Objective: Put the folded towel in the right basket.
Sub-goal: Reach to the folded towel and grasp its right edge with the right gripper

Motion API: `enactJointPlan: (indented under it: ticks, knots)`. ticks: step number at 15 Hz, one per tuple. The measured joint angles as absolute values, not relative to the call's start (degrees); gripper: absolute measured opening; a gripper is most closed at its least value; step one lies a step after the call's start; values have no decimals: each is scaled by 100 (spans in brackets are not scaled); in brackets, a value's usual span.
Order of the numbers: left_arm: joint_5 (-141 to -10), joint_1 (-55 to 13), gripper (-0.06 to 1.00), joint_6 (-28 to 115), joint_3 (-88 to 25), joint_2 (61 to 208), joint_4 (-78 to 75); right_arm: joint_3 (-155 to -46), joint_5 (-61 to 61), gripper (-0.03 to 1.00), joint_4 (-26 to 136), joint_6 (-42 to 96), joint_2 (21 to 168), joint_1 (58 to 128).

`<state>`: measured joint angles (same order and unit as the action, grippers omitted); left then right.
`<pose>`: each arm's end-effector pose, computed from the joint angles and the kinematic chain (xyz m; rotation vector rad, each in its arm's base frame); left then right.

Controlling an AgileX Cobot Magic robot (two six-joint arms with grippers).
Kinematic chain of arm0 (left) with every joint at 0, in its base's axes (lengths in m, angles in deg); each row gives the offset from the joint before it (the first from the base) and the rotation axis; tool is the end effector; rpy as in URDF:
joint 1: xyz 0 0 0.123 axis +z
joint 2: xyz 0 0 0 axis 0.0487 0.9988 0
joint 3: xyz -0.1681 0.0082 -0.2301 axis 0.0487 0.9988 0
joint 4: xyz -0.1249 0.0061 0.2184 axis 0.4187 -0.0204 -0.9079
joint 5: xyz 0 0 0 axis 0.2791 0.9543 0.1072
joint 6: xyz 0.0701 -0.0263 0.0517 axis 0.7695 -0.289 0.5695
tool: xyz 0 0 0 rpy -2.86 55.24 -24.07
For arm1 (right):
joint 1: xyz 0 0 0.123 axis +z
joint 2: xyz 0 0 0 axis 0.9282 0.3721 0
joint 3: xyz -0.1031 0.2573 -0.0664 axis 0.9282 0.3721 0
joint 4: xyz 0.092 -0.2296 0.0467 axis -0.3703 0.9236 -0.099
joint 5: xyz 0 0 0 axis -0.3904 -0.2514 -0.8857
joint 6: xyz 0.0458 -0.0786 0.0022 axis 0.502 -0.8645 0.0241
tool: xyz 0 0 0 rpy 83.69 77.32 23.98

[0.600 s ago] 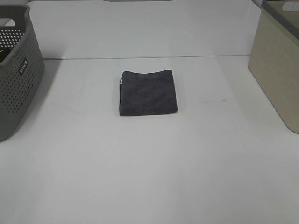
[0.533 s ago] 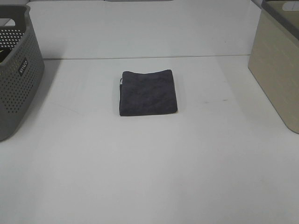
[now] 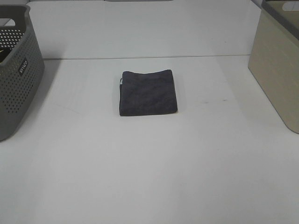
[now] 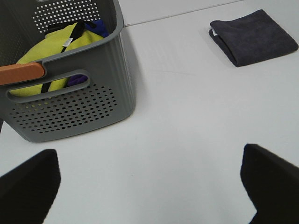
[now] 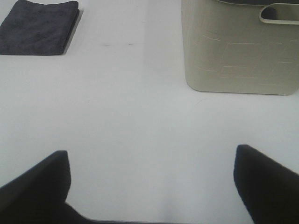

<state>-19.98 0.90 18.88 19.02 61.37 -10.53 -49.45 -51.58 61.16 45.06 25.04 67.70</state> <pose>-0.0059 -0.0056 0.2822 0.1995 1.9904 -0.0049 0.0048 0.0024 0.2782 -0.0783 2.1068 -0.0176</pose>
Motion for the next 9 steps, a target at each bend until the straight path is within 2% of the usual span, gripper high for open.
enactJointPlan:
  ticks: [9]
  knots:
    - [-1998,90,99,1888,1902,6137,-1053,-4945,-5158,88,6116,4506,2504,6770]
